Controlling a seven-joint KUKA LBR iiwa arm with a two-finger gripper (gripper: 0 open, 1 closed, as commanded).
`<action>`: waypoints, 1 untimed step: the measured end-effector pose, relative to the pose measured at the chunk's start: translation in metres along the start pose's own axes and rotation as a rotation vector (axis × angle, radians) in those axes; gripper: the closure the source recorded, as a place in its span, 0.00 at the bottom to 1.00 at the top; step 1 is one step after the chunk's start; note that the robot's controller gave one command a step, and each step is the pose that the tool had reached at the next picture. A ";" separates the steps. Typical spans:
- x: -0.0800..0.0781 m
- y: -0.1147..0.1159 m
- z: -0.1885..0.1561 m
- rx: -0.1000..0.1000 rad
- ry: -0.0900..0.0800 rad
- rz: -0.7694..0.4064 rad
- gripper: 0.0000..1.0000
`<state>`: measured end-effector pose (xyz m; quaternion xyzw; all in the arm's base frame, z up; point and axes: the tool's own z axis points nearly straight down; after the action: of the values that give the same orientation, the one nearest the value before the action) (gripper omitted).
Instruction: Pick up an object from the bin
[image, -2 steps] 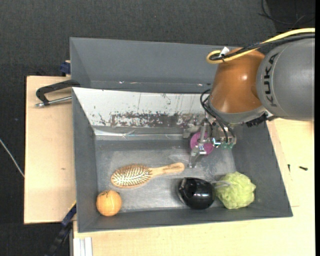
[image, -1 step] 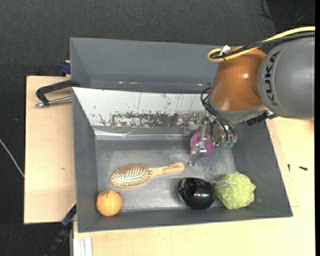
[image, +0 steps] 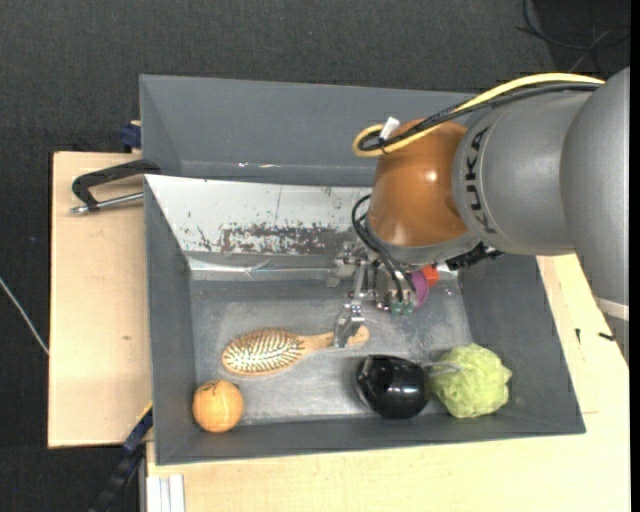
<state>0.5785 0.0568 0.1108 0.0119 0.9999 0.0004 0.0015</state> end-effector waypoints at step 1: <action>-0.006 -0.029 0.000 -0.003 -0.002 0.114 0.00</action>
Offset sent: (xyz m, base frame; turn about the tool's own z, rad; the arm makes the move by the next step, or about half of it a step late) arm -0.0389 0.0688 0.0273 -0.3451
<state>0.5833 0.0273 0.1106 0.0691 0.9976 0.0021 0.0024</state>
